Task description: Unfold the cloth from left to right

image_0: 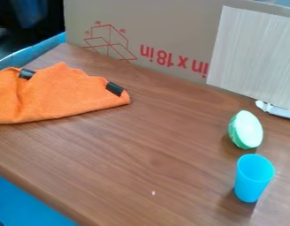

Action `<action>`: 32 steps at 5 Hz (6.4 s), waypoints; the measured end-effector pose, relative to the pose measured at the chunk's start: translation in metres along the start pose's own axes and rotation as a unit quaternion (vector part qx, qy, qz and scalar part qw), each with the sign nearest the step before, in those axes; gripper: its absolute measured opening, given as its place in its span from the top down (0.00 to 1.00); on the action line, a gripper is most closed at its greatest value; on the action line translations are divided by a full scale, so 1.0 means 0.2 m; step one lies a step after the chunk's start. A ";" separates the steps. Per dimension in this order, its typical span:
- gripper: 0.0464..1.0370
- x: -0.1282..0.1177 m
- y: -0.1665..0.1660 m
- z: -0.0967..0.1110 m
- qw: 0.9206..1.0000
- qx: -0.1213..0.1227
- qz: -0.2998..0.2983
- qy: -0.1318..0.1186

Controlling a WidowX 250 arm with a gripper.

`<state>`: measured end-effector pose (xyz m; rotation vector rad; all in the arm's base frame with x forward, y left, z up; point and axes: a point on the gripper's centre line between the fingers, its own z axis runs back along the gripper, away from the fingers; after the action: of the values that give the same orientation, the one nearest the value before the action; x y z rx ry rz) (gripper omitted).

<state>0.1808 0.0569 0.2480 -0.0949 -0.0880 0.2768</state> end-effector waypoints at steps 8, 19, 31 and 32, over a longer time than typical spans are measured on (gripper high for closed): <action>0.04 0.93 0.86 -0.71 0.905 0.038 -0.421 0.044; 0.87 0.93 0.86 -1.09 0.894 0.036 -0.435 0.100; 1.00 -0.03 0.15 -1.20 0.802 0.194 -0.561 -0.068; 1.00 -0.09 0.08 -1.09 0.801 0.157 -0.572 -0.078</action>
<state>0.1807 0.0488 0.0288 0.3193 -0.2449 -0.9284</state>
